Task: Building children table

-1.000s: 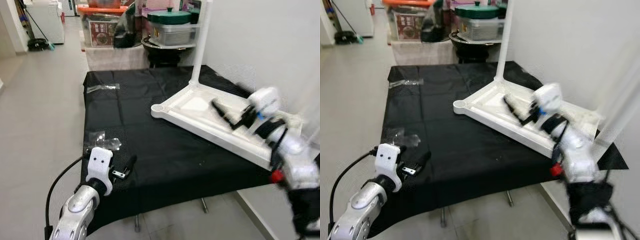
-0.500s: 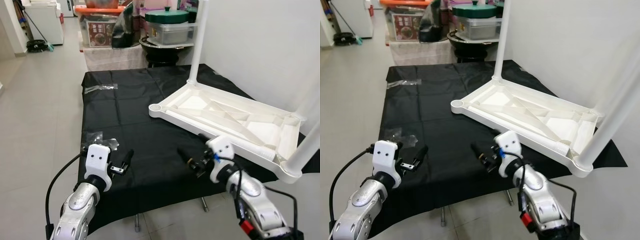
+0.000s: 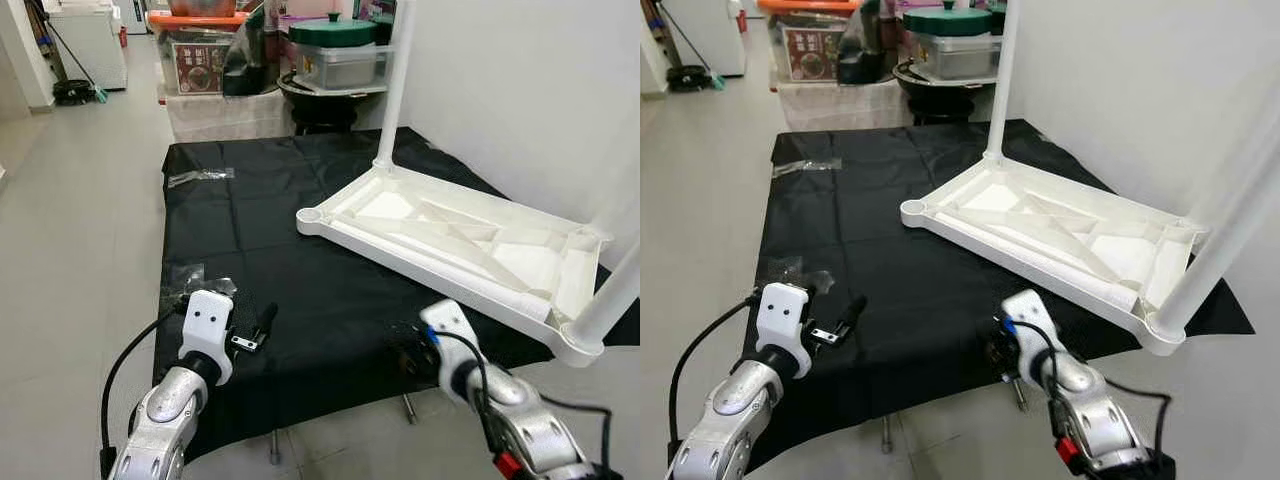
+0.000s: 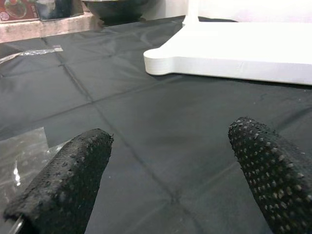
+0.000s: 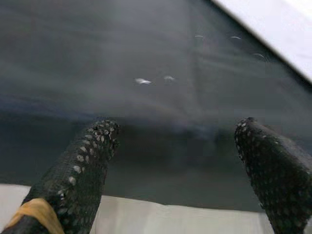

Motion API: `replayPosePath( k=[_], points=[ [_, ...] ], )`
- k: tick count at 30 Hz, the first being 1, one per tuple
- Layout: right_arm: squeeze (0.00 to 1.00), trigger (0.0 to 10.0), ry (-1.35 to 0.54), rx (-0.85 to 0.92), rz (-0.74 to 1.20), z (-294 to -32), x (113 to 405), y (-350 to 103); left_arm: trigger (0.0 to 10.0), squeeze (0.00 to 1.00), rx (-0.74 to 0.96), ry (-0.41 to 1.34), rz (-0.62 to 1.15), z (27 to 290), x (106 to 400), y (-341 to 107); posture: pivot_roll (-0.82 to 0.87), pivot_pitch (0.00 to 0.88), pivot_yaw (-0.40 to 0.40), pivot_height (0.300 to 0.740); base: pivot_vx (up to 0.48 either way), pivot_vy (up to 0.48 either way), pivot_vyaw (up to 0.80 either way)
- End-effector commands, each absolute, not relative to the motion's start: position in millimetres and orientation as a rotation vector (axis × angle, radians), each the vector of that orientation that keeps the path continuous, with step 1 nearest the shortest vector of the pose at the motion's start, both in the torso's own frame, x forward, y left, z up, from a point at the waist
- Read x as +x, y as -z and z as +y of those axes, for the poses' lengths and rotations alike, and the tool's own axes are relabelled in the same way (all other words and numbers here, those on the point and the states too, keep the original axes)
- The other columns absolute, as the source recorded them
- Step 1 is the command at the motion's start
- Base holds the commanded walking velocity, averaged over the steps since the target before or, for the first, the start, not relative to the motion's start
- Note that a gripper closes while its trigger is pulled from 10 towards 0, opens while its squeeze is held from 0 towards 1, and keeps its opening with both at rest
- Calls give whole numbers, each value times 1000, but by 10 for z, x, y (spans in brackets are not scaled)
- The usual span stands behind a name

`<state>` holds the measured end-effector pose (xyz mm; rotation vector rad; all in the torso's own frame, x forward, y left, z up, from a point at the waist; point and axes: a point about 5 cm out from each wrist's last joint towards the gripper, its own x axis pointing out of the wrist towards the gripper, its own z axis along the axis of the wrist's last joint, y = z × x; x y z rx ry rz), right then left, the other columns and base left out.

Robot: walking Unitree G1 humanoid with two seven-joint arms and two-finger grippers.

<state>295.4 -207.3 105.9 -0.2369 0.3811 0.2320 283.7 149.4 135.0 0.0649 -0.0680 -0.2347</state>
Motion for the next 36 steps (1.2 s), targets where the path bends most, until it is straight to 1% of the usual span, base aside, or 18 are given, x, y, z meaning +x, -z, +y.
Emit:
replayPosePath(
  k=[1, 6, 8, 10, 18, 22, 24, 32, 33, 34, 35, 36],
  points=[
    [0, 10000, -192, -203, 340, -2116, 2979, -1147, 10000, 0, 79, 229, -66, 1513, 2831, -1341, 32, 0, -26, 740, 0, 0, 0],
    [0, 10000, -218, -164, 251, -2005, 2999, -1269, 10000, 0, 100, 260, -76, 1457, 2832, -1348, 31, 0, -24, 740, 0, 0, 0],
    [0, 10000, -237, -151, 235, -1918, 2998, -1287, 10000, 0, 98, 263, -79, 1444, 2830, -1349, 36, 0, -26, 740, 0, -272, 0],
    [0, 10000, -240, -151, 235, -1893, 2997, -1283, 10000, 0, 96, 263, -79, 1444, 2830, -1348, 36, 0, -26, 740, 0, -300, 0],
    [0, 10000, -251, -142, 240, -1810, 3001, -1287, 10000, 0, 97, 260, -78, 1456, 2823, -1343, 40, 0, -28, 740, 0, -426, 0],
    [0, 10000, -283, -142, 202, -1713, 3023, -1354, 10000, 0, 93, 262, -79, 1448, 2824, -1344, 40, 0, -28, 740, 0, -464, 0],
    [0, 10000, -295, -158, 193, -1699, 3022, -1365, 10000, 0, 93, 262, -80, 1447, 2825, -1345, 38, 0, -27, 740, 0, -377, 0],
    [0, 10000, -276, -174, 239, -1758, 3004, -1299, 10000, 0, 77, 229, -78, 1506, 2844, -1341, 37, 0, -28, 740, 0, 0, 0],
    [0, 10000, -391, -129, 244, -1716, 2913, -1317, 10000, 0, 80, 224, -75, 1519, 2848, -1336, 31, 0, -27, 740, 0, 0, 0],
    [0, 10000, -450, -111, 241, -1689, 2868, -1333, 10000, 0, 81, 222, -73, 1522, 2849, -1333, 31, 0, -27, 740, 0, 0, 0],
    [0, 10000, -450, -111, 241, -1689, 2868, -1333, 10000, 0, 81, 222, -73, 1522, 2849, -1333, 31, 0, -27, 740, 0, 0, 0],
    [0, 10000, -510, -120, 254, -1686, 2810, -1327, 10000, 0, 81, 221, -71, 1522, 2849, -1327, 29, 0, -26, 740, 0, 0, 0]
  ],
)
